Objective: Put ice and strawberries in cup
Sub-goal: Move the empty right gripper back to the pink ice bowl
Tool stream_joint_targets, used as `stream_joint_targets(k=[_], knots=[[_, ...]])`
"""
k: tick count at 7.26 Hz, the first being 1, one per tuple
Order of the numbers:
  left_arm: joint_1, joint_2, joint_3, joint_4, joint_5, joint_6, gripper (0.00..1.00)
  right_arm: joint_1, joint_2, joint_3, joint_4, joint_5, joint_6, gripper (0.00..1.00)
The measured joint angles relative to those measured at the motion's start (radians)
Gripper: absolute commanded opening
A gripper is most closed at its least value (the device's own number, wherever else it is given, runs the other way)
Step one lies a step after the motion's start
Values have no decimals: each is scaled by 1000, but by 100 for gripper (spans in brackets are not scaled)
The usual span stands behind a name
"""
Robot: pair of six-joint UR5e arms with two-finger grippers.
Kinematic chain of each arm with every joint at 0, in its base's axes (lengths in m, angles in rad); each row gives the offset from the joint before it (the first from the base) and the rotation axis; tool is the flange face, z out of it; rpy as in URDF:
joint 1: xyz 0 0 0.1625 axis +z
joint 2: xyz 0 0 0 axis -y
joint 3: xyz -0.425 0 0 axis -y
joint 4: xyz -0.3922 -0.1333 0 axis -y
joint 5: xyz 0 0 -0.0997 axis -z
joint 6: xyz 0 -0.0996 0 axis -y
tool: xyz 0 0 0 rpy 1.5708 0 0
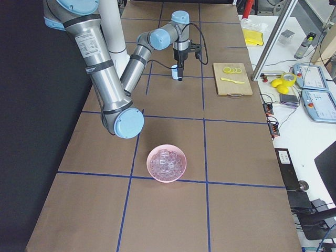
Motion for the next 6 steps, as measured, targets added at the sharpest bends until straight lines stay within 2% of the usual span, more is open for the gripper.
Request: stream_joint_targets(k=[2, 4, 6], knots=[[0, 0, -8, 0, -11, -11, 100, 127, -186, 44, 34, 73, -195, 100], [0, -1, -14, -1, -14, -25, 100, 263, -407, 10, 223, 163, -372, 99], [1, -1, -18, -1, -15, -31, 100, 327, -573, -94, 453, 200, -484, 99]])
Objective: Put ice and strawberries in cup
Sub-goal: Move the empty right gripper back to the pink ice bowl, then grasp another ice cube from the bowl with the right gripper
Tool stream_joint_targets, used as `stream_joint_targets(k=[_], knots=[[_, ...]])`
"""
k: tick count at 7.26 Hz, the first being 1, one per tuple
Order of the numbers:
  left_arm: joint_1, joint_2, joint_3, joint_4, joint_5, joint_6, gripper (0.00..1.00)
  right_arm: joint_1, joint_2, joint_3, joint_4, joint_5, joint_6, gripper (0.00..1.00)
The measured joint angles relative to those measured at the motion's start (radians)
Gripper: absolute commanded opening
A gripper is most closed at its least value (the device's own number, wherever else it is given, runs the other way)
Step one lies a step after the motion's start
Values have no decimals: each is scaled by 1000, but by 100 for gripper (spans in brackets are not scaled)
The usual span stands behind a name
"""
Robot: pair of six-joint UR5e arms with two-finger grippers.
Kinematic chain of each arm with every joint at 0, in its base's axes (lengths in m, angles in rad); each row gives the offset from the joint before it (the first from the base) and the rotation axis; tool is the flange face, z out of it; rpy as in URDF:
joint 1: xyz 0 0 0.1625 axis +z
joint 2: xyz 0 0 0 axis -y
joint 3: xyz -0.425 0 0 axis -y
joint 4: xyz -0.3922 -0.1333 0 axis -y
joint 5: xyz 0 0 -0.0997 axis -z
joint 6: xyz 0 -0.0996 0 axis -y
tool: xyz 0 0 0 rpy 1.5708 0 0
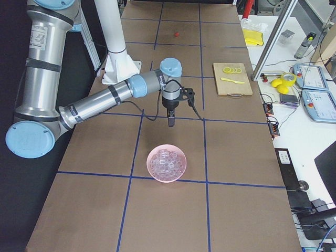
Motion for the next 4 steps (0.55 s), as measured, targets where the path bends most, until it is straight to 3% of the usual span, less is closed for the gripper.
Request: stream_joint_targets(k=[2, 4], knots=[[0, 0, -1, 0, 0, -1, 100, 24, -60, -116, 164, 7, -37, 99], [1, -2, -3, 0, 0, -1, 100, 27, -68, -176, 203, -1, -64, 99]])
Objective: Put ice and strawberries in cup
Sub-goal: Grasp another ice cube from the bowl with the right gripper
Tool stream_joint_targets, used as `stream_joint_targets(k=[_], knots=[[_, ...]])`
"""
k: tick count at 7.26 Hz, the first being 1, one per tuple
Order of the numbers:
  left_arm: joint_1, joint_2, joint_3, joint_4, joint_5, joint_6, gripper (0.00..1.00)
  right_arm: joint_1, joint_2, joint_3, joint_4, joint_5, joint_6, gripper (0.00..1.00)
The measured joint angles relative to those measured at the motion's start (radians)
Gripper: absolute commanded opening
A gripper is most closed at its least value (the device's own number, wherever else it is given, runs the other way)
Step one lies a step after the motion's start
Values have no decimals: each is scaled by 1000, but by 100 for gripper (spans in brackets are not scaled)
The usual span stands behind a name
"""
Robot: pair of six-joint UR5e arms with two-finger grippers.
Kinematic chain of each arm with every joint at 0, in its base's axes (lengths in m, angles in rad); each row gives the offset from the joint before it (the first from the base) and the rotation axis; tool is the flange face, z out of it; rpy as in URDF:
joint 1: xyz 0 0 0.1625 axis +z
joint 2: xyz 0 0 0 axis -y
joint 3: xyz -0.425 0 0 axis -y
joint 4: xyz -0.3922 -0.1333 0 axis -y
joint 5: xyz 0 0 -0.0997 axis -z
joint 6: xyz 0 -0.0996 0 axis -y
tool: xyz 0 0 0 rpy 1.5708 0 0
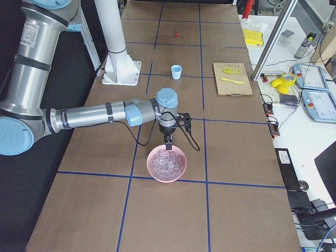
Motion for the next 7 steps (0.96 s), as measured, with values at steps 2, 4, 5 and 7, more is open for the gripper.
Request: stream_joint_targets(k=[2, 4, 5, 7], knots=[[0, 0, -1, -1, 0, 0, 100, 0, 0, -45, 5, -17, -41, 99], [1, 0, -4, 0, 0, 0, 100, -2, -6, -85, 7, -22, -81, 99], [2, 0, -6, 0, 0, 0, 100, -2, -8, -114, 20, -22, -102, 99], [2, 1, -14, 0, 0, 0, 100, -17, -9, -180, 108, -21, -112, 99]])
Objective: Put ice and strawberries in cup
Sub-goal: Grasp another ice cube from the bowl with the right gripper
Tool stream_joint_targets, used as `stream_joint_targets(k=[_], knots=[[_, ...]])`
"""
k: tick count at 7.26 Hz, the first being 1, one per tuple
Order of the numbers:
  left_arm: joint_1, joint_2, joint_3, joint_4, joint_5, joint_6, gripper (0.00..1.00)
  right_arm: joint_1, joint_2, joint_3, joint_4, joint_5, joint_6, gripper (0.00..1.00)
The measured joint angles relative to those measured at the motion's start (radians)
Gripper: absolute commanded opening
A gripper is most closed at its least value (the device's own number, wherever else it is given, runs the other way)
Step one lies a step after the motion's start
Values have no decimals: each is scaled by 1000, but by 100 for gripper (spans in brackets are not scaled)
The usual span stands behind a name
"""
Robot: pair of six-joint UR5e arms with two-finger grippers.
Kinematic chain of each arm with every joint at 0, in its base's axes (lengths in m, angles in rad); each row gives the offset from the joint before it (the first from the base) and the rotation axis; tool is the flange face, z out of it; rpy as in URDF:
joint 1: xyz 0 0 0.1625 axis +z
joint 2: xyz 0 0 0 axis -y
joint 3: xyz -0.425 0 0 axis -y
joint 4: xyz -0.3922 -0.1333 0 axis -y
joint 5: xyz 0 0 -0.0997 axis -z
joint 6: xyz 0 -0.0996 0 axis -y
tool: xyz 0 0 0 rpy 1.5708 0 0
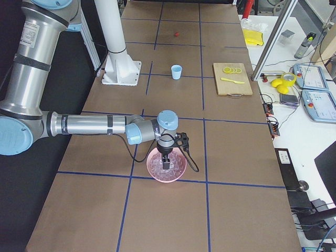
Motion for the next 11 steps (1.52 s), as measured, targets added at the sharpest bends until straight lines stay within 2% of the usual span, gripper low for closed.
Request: stream_joint_targets(k=[3, 7, 11], knots=[[0, 1, -6, 1, 0, 0, 100, -27, 0, -38, 59, 3, -1, 97], [0, 1, -7, 1, 0, 0, 100, -53, -1, -44, 62, 7, -5, 86], [0, 1, -7, 1, 0, 0, 100, -57, -2, -46, 61, 8, -8, 67]])
